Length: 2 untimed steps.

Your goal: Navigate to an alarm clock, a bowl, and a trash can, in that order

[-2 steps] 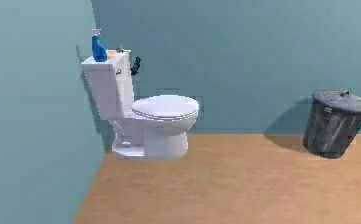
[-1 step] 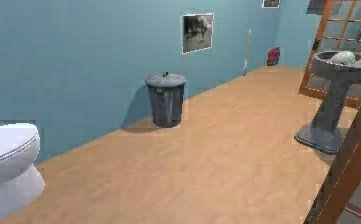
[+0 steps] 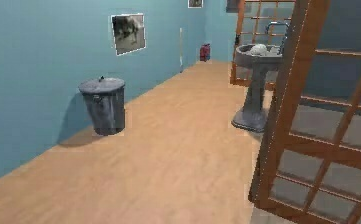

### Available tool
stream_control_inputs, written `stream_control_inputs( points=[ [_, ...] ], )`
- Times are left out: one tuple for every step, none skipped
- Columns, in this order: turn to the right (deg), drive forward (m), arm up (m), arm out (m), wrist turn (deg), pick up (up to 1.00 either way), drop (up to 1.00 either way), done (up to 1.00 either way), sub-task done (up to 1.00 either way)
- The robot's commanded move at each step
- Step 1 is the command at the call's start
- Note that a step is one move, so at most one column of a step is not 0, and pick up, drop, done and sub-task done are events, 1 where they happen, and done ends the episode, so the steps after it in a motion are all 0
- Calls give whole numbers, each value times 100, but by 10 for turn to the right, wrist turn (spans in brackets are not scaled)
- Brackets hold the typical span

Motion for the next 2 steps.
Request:
stream_control_inputs(
  points=[
    [0, 100, 0, 0, 0, 0, 0, 0, 0],
    [0, 100, 0, 0, 0, 0, 0, 0, 0]
  ],
)
